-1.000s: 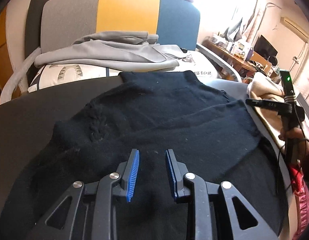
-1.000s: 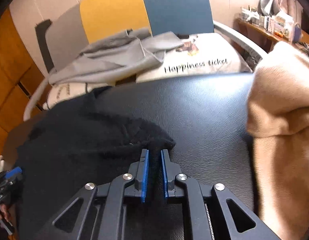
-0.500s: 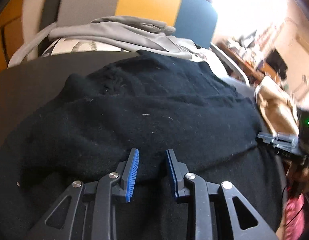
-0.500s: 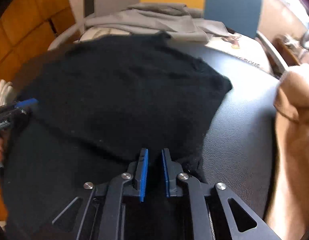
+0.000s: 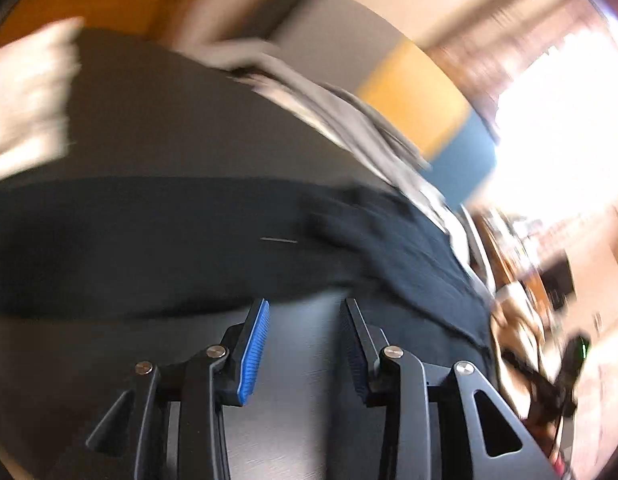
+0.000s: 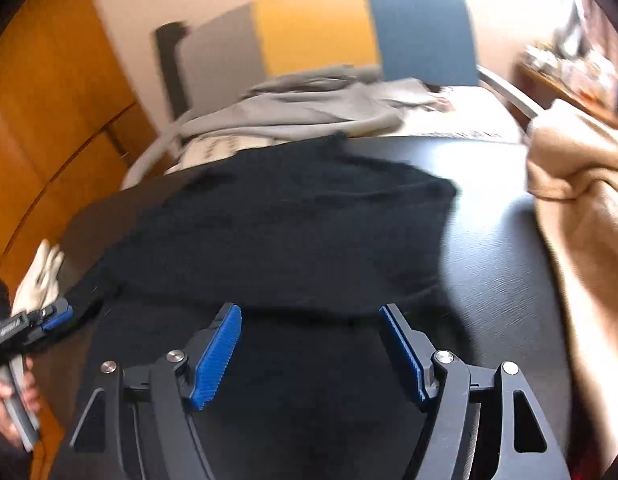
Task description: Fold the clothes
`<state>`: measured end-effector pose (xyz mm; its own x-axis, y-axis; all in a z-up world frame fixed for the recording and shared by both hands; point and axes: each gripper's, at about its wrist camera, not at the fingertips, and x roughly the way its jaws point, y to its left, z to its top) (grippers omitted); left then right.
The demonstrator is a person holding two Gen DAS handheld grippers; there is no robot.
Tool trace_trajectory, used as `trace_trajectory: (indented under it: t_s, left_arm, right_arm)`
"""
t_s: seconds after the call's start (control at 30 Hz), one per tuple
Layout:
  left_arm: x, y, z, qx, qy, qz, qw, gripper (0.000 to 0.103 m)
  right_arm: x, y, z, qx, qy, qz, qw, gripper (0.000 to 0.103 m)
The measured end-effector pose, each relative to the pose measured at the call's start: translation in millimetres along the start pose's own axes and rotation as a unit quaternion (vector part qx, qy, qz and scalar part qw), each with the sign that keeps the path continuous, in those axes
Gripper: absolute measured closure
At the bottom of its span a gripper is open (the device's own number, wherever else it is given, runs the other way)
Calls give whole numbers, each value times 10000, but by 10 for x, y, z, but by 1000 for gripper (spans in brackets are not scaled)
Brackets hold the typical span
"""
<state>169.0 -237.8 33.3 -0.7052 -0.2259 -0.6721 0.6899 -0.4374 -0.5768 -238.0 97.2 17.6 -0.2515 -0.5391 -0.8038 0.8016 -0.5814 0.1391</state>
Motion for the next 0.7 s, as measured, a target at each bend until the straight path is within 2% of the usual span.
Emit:
trace_trajectory:
  t_s: [0.1, 0.17, 0.27, 0.33, 0.4, 0.47, 0.57, 0.7]
  left_arm:
    - [-509, 817, 0, -931, -400, 430, 9939, 64]
    - [-785, 1315, -20, -1542, -640, 675, 9837, 63]
    - [-1064, 1858, -61, -2238, -925, 704, 9677, 62]
    - [-1150, 2051, -57, -2493, -1083, 615, 9604, 59]
    - [-1177, 2204, -34, -2751, -1178, 356, 9535, 55]
    - [-1162, 2312, -4, -2988, -1224, 45, 9464, 49]
    - [-1073, 2367, 68, -3184, -1242, -211, 9395, 48]
    - [-987, 2332, 162, -3251, -1172, -99, 9383, 47]
  right_arm:
    - [-125, 349, -106, -233, -152, 149, 9995, 31]
    - [-165, 575, -181, -402, -198, 226, 9987, 31]
    - [-4, 857, -304, -692, 7, 224, 9973, 31]
    - [148, 963, -371, -806, 186, 181, 9964, 30]
    - [226, 1011, -436, -817, 295, 203, 9960, 29]
    - [259, 1048, -473, -844, 258, 158, 9960, 22]
    - [282, 1079, -495, -888, 257, 109, 9957, 16]
    - [321, 1123, -495, -907, 244, 50, 9956, 11]
